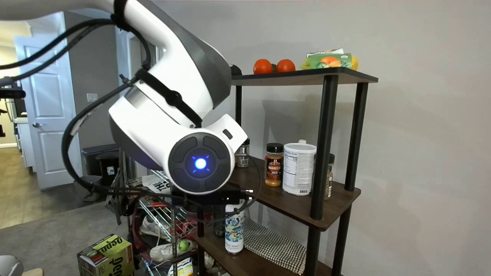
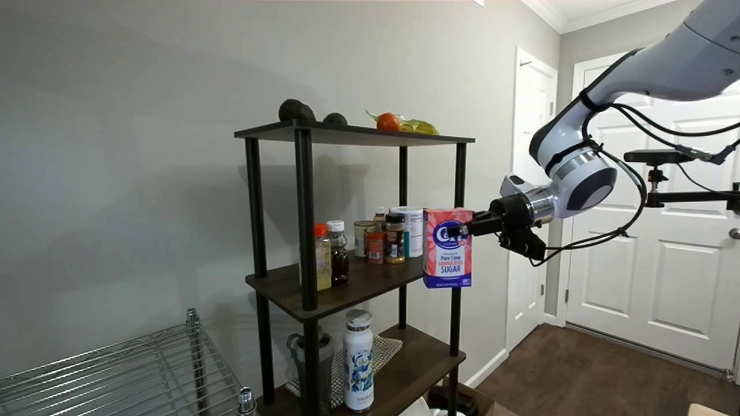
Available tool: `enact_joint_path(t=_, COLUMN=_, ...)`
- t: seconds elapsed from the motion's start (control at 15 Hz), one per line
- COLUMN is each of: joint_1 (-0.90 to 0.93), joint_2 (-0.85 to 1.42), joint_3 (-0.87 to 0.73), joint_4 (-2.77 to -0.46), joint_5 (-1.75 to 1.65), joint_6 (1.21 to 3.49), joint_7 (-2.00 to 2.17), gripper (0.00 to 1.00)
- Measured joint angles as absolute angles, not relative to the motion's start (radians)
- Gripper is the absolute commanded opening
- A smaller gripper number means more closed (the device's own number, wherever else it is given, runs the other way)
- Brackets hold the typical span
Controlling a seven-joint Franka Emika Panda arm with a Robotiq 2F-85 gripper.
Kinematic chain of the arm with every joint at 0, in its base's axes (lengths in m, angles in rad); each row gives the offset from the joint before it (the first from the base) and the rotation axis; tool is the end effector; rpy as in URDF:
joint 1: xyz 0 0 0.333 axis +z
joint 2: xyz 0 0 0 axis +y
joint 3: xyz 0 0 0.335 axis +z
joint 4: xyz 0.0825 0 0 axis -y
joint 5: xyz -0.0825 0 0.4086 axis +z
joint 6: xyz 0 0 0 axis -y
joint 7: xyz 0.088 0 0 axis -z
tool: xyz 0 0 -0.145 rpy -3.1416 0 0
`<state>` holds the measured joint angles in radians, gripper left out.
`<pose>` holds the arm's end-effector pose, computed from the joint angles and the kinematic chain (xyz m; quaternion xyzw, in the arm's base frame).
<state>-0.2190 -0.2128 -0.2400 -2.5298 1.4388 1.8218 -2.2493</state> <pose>0.4503 -0.0908 0.3705 -0.6891 -0.3638 -0.5393 0.3194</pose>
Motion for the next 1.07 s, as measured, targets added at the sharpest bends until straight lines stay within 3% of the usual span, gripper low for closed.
enact_joint_path(t=0.27, joint_1=-0.220, joint_2=-0.254, joint_3=-0.240, joint_4=-2.563, joint_5=1.439, joint_6=1.813, joint_7=-2.249, gripper=0.15)
enact_joint_path(t=0.33, joint_1=-0.220, joint_2=-0.263, joint_3=-0.240, joint_4=-2.570, joint_5=1.439, joint_6=1.813, joint_7=-2.249, gripper=0.40)
enact_joint_path(t=1.07, joint_1=-0.220, joint_2=-0.287, joint_3=-0.239, joint_4=-2.585, joint_5=1.439, joint_6=1.812, joint_7=-2.249, gripper=0.40)
